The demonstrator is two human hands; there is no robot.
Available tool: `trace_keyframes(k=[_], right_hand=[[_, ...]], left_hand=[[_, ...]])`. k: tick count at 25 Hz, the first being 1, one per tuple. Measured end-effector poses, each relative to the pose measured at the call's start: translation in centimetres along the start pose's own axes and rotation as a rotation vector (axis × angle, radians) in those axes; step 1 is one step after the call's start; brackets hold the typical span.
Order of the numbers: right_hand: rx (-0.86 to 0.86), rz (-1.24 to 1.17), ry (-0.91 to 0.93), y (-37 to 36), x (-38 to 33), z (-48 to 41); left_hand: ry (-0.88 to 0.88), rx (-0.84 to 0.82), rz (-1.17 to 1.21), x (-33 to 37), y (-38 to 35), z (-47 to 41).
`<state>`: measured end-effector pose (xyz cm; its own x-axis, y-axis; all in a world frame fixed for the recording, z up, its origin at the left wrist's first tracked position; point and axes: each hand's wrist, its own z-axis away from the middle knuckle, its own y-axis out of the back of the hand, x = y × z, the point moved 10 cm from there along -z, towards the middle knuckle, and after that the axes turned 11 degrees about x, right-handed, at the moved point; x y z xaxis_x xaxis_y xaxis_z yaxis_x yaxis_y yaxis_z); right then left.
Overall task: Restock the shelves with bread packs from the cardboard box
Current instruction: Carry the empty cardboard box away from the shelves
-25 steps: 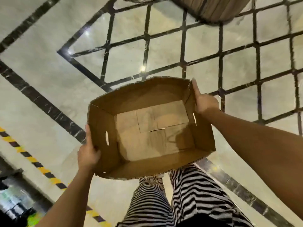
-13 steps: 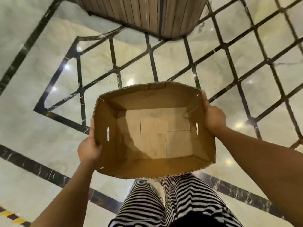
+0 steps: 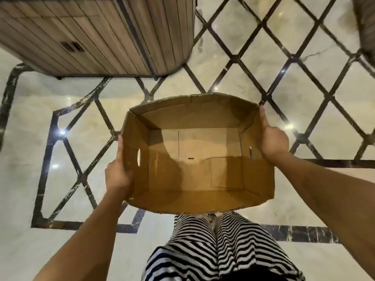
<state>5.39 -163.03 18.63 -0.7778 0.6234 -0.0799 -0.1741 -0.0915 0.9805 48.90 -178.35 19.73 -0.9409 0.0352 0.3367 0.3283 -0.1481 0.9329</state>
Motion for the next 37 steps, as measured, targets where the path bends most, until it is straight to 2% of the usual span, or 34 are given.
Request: trace_keyframes(k=[7, 10, 15, 21, 37], right_hand=[[0.036, -0.033, -0.262, 3.9, 9.0, -9.3], [0.015, -0.072, -0.330, 4.6, 13.3, -13.5], [0.017, -0.079, -0.380, 7.3, 20.9, -22.6], [0.053, -0.021, -0.370, 11.0, 27.3, -32.6], [0.043, -0.075, -0.495, 17.5, 37.4, -62.1]], left_hand=[[-0.187, -0.103, 0.013, 14.9, -4.2, -12.9], [-0.251, -0.098, 0.001, 22.3, -5.9, -16.6], [-0.317, -0.100, -0.028, 35.0, -9.7, -21.8], [-0.337, -0.110, -0.063, 46.3, -12.9, -27.4], [-0.361, -0.152, -0.015, 73.3, -19.0, -49.8]])
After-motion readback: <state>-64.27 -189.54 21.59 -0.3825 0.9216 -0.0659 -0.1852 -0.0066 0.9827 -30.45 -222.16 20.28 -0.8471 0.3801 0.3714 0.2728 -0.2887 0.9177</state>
